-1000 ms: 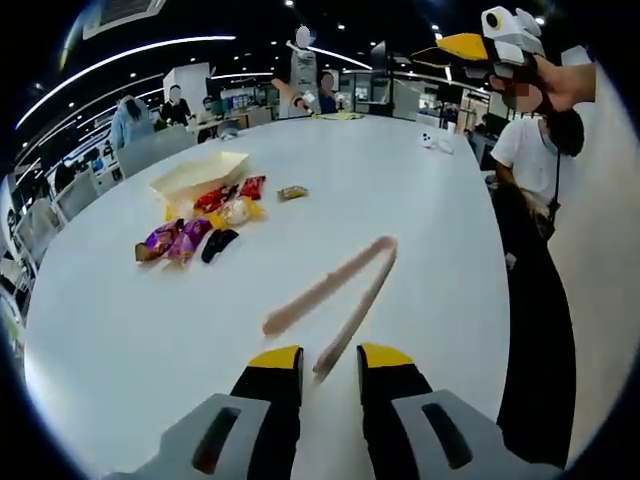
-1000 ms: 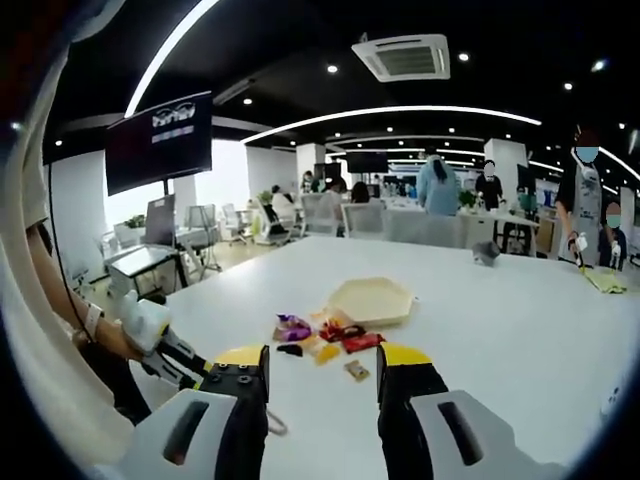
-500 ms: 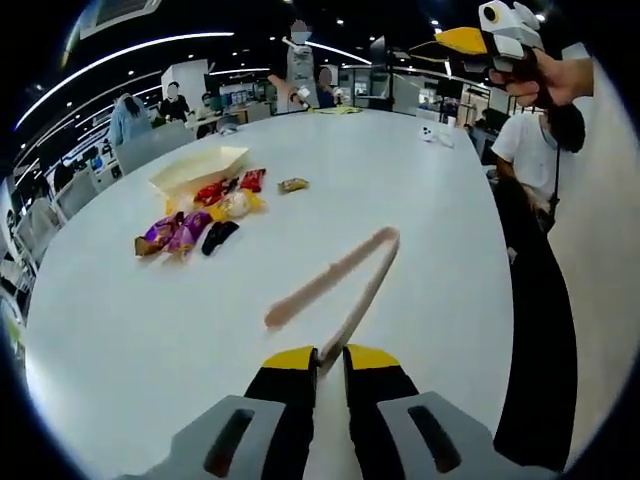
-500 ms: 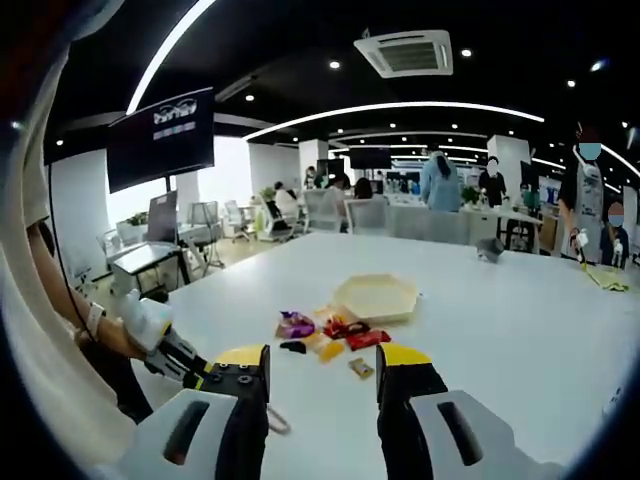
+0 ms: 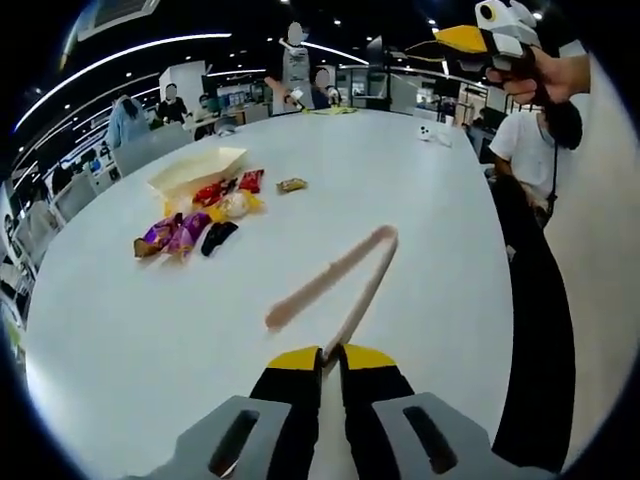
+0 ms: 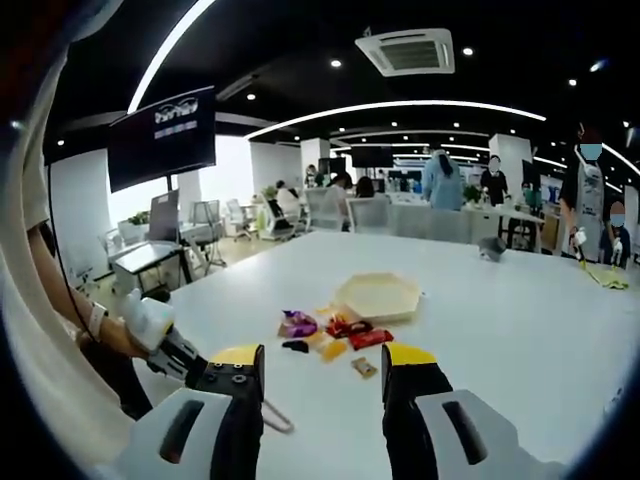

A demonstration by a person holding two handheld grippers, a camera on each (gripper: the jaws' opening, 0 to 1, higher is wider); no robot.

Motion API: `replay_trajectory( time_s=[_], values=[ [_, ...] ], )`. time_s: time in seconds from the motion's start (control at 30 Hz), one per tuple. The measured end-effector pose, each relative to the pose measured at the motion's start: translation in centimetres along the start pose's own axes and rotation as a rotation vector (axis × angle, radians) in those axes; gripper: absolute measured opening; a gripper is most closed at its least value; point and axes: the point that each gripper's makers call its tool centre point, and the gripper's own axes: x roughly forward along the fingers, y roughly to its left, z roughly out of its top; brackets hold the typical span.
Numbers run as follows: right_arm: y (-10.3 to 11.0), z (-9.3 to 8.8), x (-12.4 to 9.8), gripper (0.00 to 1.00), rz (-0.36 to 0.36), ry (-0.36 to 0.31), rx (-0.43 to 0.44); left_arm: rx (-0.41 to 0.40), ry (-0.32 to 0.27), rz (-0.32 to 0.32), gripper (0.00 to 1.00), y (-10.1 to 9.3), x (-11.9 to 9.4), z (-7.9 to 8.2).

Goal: Place the target food into the container with the food tongs after gripping and lifting it, then release it inside without dropping or visibly crushing the food.

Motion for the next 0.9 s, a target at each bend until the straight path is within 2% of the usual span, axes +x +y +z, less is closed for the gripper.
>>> replay_trajectory(
  time_s=[0.3, 0.6, 0.77, 0.8, 0.9],
  values=[
    [0.3, 0.2, 0.2, 0.47, 0.011, 0.005, -0.015, 0.014, 0.014, -0.039, 0.0, -0.8, 0.2, 0.1],
    [0.8, -0.1, 0.3, 0.48, 0.032, 0.018, -0.028, 0.023, -0.009, -0.089, 0.0, -1.7, -0.6, 1.0],
    [1.5, -0.4, 0.5, 0.48, 0.077, 0.038, -0.057, 0.021, -0.026, -0.149, 0.0, -2.5, -1.4, 1.9],
    [1.6, -0.5, 0.5, 0.48, 0.087, 0.042, -0.062, 0.027, -0.038, -0.18, 0.0, -3.0, -1.8, 2.5],
    [1.9, -0.6, 0.6, 0.48, 0.119, 0.052, -0.075, 0.039, -0.058, -0.199, 0.0, -3.2, -2.5, 3.3]
  ],
)
